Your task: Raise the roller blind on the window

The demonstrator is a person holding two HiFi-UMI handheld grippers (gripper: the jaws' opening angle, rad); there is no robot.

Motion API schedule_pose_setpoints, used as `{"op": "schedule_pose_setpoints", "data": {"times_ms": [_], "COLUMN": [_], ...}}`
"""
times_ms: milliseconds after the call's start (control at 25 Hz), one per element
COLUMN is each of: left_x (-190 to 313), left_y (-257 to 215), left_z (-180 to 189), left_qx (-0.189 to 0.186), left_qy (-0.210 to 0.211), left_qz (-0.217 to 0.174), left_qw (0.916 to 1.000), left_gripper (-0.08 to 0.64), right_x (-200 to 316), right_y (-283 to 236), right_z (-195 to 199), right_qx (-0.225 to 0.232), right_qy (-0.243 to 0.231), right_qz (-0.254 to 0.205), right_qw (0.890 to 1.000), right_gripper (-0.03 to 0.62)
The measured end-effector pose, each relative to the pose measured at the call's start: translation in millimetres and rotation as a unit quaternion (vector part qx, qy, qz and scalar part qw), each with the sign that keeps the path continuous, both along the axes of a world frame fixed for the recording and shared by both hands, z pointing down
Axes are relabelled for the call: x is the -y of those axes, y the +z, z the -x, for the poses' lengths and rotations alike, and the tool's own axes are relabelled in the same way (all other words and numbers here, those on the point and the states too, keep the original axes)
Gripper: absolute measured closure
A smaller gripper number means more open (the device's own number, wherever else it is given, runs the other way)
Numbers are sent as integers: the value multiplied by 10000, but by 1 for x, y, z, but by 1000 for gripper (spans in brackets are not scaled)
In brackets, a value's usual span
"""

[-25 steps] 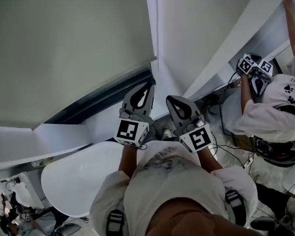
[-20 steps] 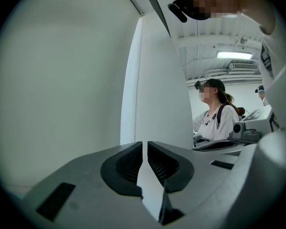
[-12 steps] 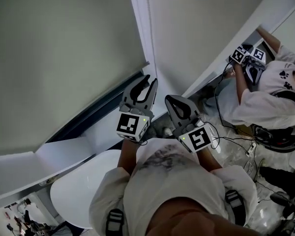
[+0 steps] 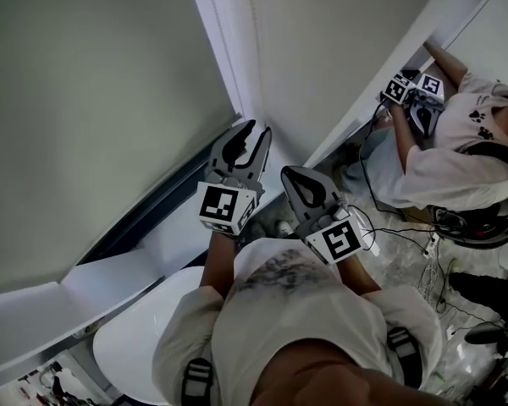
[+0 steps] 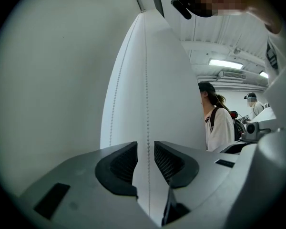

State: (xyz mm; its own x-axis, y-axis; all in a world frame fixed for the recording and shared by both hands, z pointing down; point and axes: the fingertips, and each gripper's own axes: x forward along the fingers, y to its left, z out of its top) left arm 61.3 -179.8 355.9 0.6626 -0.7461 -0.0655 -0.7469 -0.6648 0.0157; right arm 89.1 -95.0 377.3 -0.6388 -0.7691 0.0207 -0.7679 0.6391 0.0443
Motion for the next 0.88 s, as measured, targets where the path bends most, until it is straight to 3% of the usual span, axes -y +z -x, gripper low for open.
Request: {"op": "schedule_pose_setpoints", "data": {"times_ms": [400,560,880], "left_x": [8,11,-4], "left_y": [-3,-5,-11], "left_z": [-13,-7,4], "left_qx": [-219,-242,-198], "left_qy": [307,201,223], "left_qz": [75,72,152], "left_qw": [9993,9995,9994], "left_gripper": [454,531,551], "right_x": [7,10,7], "right_y": [-2,-8,-25], "right_z": [-8,-5,10], "right_qx": [-60,-48,29], "right_qy": [145,128,-166], "right_qz": [30,-54,-152], "right_qw": [9999,9999,9997], "right_gripper": [529,529,529]}}
